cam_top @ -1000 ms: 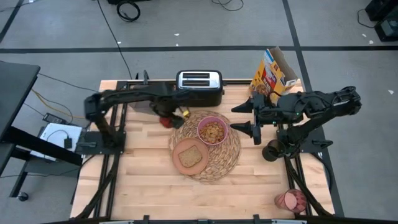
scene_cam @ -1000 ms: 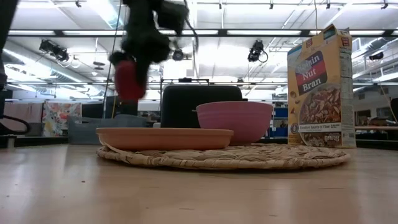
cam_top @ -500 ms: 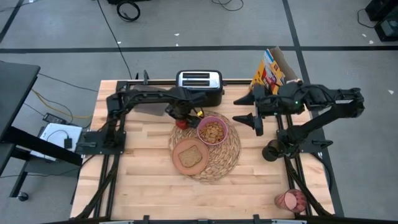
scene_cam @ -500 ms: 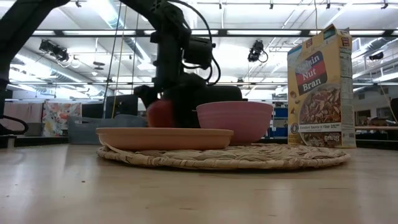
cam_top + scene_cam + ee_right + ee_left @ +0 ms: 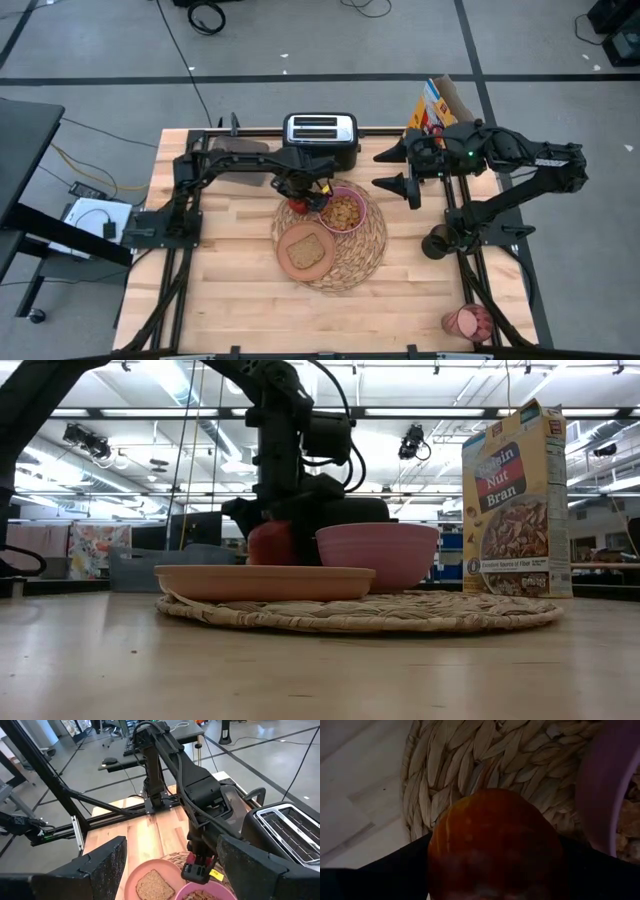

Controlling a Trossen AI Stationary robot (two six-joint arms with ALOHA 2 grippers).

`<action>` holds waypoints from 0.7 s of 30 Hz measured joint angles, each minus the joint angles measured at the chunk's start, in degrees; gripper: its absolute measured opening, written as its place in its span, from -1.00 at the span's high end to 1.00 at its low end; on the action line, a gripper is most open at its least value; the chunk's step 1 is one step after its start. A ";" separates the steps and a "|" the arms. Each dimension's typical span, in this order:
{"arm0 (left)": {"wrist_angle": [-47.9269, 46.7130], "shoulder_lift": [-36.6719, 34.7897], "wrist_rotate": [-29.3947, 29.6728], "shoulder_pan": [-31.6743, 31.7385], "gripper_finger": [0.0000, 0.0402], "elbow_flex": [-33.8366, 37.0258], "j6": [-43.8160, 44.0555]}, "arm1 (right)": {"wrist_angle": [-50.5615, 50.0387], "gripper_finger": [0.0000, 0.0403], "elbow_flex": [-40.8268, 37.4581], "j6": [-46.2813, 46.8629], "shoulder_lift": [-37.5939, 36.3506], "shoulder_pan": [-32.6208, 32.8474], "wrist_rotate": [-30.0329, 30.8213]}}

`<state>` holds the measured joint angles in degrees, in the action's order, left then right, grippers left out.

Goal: Arrange a breakfast setting
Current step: Put the red apple to the top right of the pink bowl on the brown placemat

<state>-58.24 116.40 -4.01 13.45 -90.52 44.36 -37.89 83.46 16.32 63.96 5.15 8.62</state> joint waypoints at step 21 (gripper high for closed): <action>-2.73 -0.04 -1.00 1.05 -0.77 0.00 -1.90 | -1.55 -0.72 0.00 0.02 0.02 0.02 -5.31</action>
<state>-60.97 116.36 -5.01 14.50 -90.52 42.45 -39.44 83.46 16.34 63.99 5.17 3.31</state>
